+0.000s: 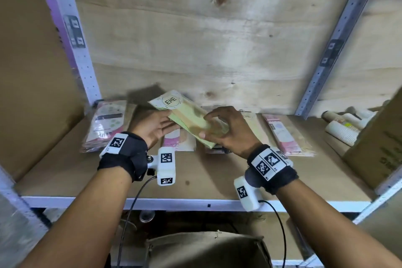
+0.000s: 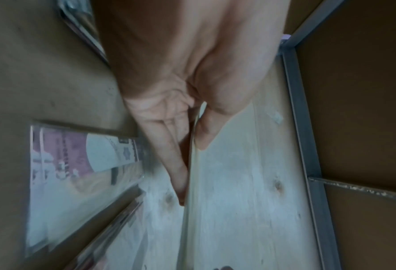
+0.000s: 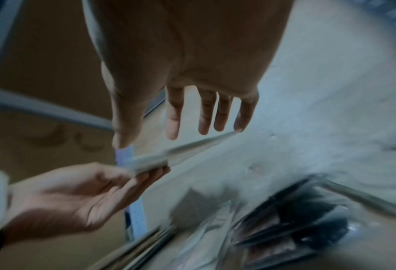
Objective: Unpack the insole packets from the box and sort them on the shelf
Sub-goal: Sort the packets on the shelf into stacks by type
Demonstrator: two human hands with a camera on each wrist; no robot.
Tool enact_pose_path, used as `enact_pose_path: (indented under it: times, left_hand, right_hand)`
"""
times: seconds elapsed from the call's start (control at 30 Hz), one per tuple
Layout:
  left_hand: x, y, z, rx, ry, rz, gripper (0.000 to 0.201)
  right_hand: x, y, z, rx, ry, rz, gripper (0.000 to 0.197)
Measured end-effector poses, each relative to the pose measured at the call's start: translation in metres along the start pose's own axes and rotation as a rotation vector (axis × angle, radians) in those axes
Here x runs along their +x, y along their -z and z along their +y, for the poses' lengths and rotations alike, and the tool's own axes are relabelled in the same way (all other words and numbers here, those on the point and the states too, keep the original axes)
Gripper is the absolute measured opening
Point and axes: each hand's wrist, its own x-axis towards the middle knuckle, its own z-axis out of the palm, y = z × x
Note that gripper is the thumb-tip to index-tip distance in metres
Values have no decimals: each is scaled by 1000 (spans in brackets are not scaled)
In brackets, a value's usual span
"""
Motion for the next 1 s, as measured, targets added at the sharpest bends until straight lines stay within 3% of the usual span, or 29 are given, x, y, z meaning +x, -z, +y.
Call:
enact_pose_path:
  times: [0.1, 0.23, 0.4, 0.53, 0.7, 0.83, 1.0]
  left_hand:
    - [2, -15, -9, 71, 112, -109, 20]
    - [6, -31, -21, 136, 189, -191, 12]
    - [21, -38, -29, 243, 153, -74, 13]
    - [31, -34, -30, 316, -18, 74, 7]
    - [37, -30, -35, 558, -137, 182, 36]
    - [41, -29, -36, 597, -156, 197, 41]
    - [36, -32, -43, 451, -124, 227, 19]
  right_hand:
    - [-1, 15, 23, 177, -244, 115, 35]
    - [-12, 27, 51, 647, -448, -156, 35]
    - [-22, 29, 77, 774, -437, -178, 32]
    - [-27, 24, 91, 721, -400, -239, 30]
    - [-36, 12, 98, 661, -384, -287, 28]
    - [-37, 18, 103, 667, -422, -292, 31]
    - [-47, 23, 103, 691, -414, -276, 34]
